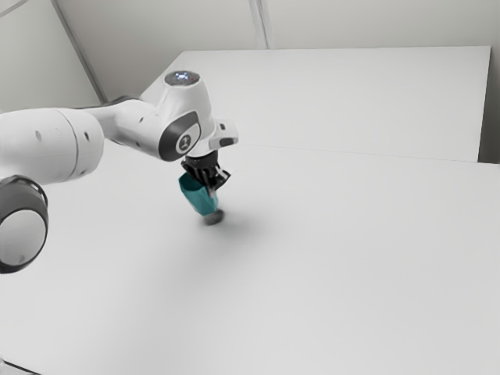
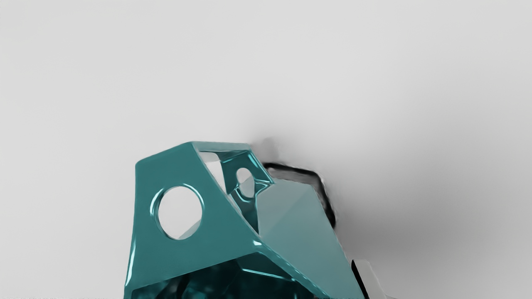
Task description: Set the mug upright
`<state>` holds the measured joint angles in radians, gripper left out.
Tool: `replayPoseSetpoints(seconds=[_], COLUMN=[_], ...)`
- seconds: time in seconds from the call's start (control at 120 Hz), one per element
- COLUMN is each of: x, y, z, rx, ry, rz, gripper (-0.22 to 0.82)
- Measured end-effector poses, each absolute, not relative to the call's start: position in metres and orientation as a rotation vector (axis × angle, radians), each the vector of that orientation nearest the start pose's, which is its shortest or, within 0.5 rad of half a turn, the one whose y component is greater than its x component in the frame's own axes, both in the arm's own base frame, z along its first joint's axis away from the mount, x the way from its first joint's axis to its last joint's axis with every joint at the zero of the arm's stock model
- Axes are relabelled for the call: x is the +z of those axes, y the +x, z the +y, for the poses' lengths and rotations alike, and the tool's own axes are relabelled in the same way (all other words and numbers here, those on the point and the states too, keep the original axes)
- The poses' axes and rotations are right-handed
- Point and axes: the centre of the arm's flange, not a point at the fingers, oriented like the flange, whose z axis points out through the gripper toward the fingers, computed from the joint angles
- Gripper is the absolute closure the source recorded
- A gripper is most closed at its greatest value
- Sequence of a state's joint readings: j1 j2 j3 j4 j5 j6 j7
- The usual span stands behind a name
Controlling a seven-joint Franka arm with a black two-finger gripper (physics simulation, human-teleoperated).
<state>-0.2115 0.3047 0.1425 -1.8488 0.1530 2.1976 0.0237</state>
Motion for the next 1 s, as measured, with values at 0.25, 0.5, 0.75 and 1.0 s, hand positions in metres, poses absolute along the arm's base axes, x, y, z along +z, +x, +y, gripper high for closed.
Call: replayPoseSetpoints(seconds=[0.25,0.5,0.75,1.0], x=[0.34,0.335,0.345,0.392], y=[0.636,0.637,0.637,0.635], z=[-0.031,-0.027,-0.026,-0.03], rx=[-0.034,-0.032,-0.057,-0.161], ry=[-2.962,-2.971,-2.971,-2.975], rz=[0.211,0.167,0.159,0.155], gripper=[0.76,0.62,0.2,0.06])
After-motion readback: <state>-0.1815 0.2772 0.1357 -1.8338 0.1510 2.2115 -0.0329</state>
